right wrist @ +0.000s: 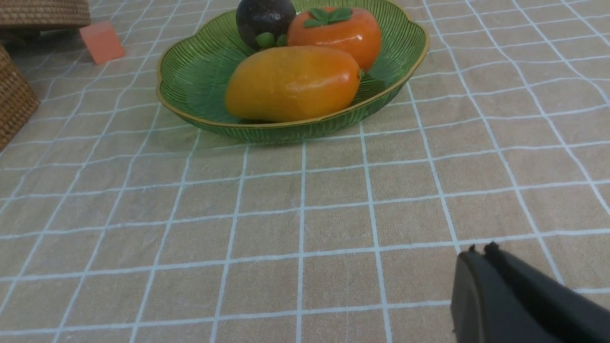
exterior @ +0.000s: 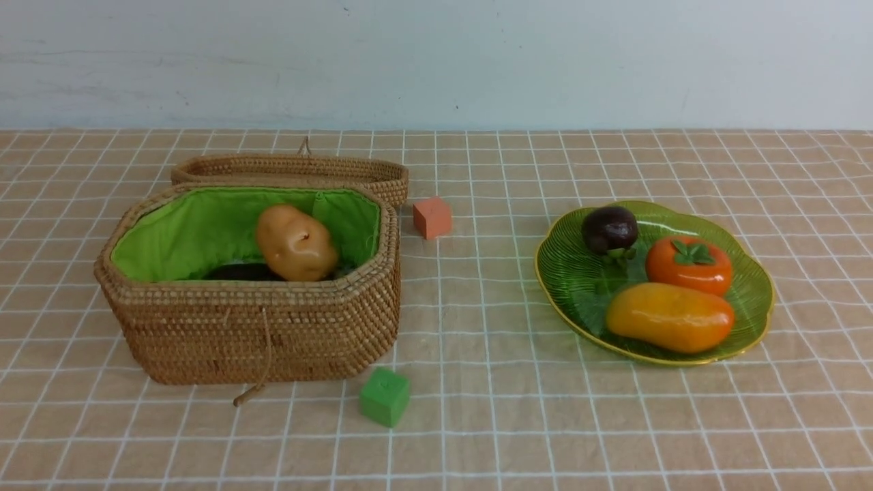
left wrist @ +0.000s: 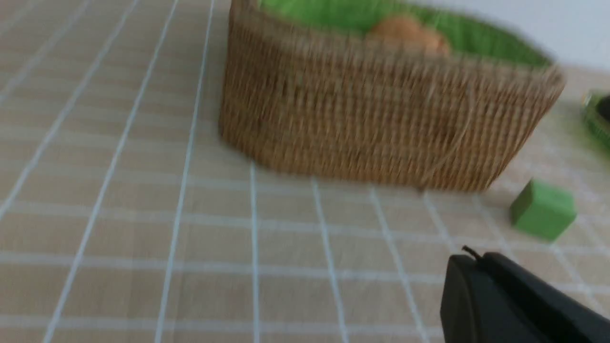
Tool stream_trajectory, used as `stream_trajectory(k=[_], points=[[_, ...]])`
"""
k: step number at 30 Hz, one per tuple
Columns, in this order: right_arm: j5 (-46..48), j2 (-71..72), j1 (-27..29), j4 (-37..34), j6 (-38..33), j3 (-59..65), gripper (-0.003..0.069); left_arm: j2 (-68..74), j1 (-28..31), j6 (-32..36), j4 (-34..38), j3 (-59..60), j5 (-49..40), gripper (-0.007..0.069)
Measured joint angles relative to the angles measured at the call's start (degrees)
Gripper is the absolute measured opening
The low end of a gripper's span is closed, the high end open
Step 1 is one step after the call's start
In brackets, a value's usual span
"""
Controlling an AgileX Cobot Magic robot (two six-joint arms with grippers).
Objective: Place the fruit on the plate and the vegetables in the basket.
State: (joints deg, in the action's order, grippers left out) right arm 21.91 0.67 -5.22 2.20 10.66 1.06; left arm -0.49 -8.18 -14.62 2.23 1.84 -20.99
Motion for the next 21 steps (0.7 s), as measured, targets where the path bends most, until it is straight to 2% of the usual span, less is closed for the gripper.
stream_trajectory(k=[21], points=[[0.0,0.0,0.0,0.0,0.0,0.0,0.0015,0.0,0.0,-1.3,0.3,0.0,-0.5,-0.001]])
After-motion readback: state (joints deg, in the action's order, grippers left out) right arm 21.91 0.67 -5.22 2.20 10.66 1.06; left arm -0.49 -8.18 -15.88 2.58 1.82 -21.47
